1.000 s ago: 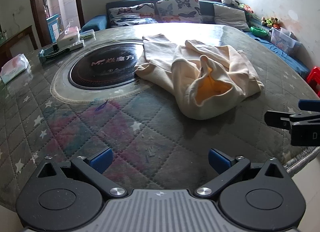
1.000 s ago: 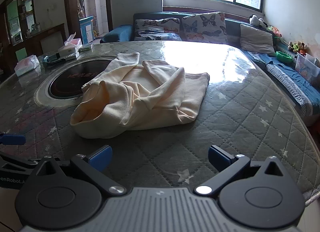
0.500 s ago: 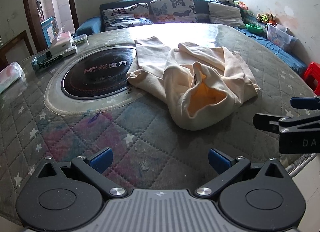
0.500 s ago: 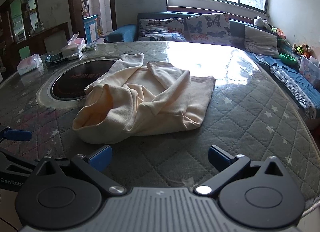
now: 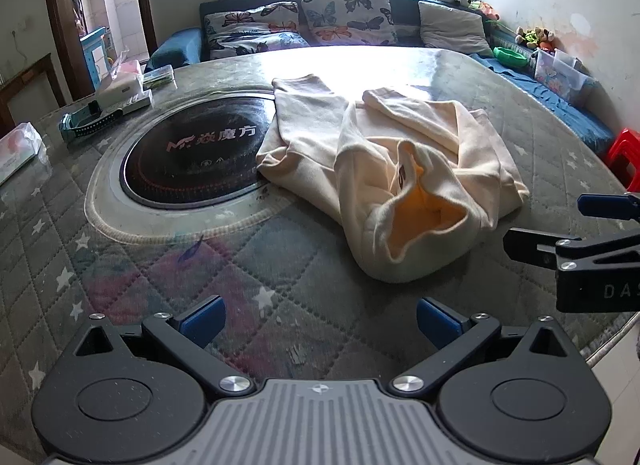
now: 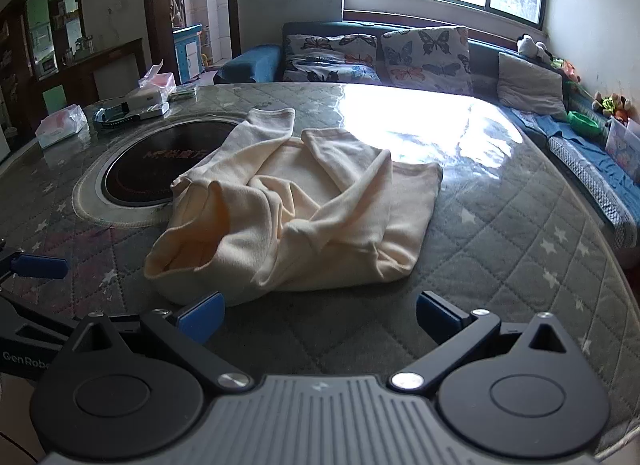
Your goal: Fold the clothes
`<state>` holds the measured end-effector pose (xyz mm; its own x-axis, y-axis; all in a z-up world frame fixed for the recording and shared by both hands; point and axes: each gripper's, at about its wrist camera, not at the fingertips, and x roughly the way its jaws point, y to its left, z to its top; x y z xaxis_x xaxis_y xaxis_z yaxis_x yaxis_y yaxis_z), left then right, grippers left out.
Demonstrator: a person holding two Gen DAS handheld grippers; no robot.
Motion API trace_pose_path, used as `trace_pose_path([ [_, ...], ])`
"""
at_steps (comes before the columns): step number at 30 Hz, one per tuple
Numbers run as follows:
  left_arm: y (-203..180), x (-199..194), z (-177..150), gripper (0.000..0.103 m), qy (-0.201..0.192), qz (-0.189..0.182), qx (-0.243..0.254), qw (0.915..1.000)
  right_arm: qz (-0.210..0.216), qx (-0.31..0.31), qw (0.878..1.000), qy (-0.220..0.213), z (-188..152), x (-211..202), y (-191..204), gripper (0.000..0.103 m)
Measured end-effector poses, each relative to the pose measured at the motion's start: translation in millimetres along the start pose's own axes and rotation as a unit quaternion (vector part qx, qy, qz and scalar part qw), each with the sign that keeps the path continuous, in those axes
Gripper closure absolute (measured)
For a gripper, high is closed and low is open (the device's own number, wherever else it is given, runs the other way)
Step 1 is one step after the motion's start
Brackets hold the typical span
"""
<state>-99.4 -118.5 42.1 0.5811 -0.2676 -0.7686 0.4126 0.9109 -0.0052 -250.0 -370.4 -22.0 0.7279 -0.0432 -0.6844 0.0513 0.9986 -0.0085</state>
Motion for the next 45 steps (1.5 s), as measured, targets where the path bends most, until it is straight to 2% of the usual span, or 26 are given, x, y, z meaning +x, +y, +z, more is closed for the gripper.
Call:
trace_pose_path([
  [10, 5, -12, 36, 0.000, -0.042, 0.004, 0.010, 0.9990, 0.006, 0.006, 1.000, -0.020, 25, 0, -14, 0.005],
  [16, 6, 4, 72, 0.001, -0.069, -0.005, 0.011, 0.9976, 0.012, 0.024, 0.999, -0.027, 43, 13, -31, 0.011],
  [18, 6, 13, 85, 0.006, -0.075, -0.014, 0.010, 0.9970, 0.014, 0.032, 0.999, -0.026, 51, 21, -38, 0.012],
  [20, 4, 25, 98, 0.013, -0.073, -0.020, 0.009, 0.9971, 0.016, 0.041, 0.999, -0.026, 58, 29, -46, 0.016],
  [24, -3, 51, 118, 0.016, -0.061, -0.033, 0.022, 0.9974, 0.011, 0.049, 0.998, -0.024, 75, 47, -59, 0.024],
  [30, -16, 84, 136, 0.024, -0.047, -0.032, 0.052, 0.9970, 0.010, 0.052, 0.998, -0.014, 100, 82, -75, 0.038],
  [32, -18, 95, 142, 0.030, -0.040, -0.030, 0.058, 0.9971, 0.011, 0.055, 0.998, -0.006, 108, 95, -79, 0.041],
  [33, -19, 100, 144, 0.032, -0.037, -0.030, 0.060, 0.9971, 0.014, 0.058, 0.998, -0.002, 111, 102, -80, 0.046],
  [36, -19, 116, 145, 0.051, -0.024, -0.031, 0.066, 0.9970, 0.024, 0.067, 0.997, 0.009, 120, 120, -84, 0.052],
  [38, -19, 124, 144, 0.071, -0.015, -0.032, 0.070, 0.9969, 0.024, 0.066, 0.997, 0.015, 124, 130, -84, 0.056],
  [39, -18, 126, 143, 0.074, -0.011, -0.034, 0.071, 0.9968, 0.022, 0.064, 0.998, 0.019, 125, 135, -83, 0.056],
  [41, -16, 129, 140, 0.091, -0.010, -0.041, 0.071, 0.9966, 0.021, 0.061, 0.998, 0.027, 126, 144, -81, 0.062],
  [45, -9, 122, 134, 0.099, -0.021, -0.048, 0.065, 0.9965, 0.025, 0.058, 0.997, 0.040, 123, 153, -80, 0.074],
])
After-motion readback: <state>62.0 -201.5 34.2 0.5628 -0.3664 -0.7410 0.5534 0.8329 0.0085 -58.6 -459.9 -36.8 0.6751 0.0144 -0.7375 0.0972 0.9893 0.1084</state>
